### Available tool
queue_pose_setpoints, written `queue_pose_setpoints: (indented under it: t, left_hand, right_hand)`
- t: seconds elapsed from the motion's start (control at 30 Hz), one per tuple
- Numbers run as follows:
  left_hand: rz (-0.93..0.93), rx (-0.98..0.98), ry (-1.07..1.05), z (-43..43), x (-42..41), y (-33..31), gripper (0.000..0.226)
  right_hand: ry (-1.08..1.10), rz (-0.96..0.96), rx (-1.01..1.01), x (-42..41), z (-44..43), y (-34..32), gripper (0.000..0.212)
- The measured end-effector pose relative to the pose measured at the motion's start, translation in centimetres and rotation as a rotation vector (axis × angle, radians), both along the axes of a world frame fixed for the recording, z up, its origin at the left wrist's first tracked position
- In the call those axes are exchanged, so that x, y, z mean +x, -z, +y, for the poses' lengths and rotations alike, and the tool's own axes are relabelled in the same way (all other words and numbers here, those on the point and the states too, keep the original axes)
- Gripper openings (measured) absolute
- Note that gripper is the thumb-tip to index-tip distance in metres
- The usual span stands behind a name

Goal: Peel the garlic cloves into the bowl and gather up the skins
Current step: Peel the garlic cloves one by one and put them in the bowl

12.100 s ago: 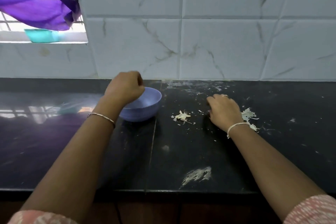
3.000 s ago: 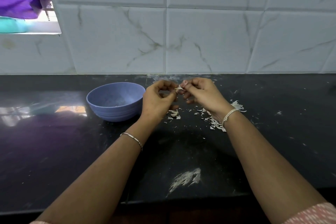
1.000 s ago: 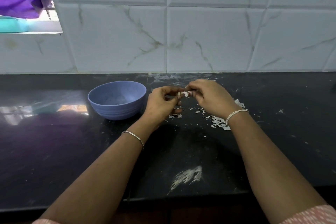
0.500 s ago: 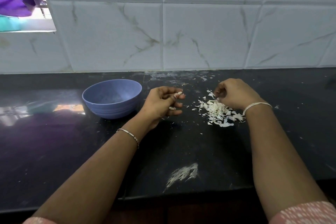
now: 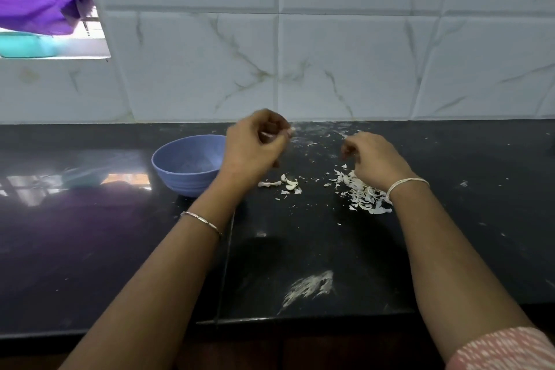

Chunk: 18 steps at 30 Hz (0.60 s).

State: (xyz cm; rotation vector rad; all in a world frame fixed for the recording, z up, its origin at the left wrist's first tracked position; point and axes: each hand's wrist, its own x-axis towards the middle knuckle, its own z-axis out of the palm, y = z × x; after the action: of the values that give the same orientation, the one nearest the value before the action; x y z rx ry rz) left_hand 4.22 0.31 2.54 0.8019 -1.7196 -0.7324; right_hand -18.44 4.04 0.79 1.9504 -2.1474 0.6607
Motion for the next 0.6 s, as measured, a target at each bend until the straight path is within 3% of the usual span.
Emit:
queue_pose_setpoints:
  t: [0.13, 0.27, 0.43, 0.6]
  left_hand:
    - [-0.492, -0.261, -0.376, -1.3, 4.3, -2.7, 0.007]
    - [-0.856, -0.125, -0.531, -3.0, 7.5, -3.2, 0.016]
    - [-0.843, -0.135, -0.485, -2.3, 7.0, -3.2, 0.020]
    - [-0.761, -0.225, -0.296, 0.0, 2.3, -2.7, 0.018]
  right_hand:
    - [-0.084, -0.002, -0.035, 2.0, -0.6, 0.2, 0.020]
    - [-0.287, 0.016, 0.050, 5.7, -0.8, 0.4, 0.017]
    - [-0.317, 0.087, 0.224, 7.3, -1.2, 1.1, 0.035]
    - [-0.299, 0.047, 0.244, 6.6, -1.3, 1.7, 0.022]
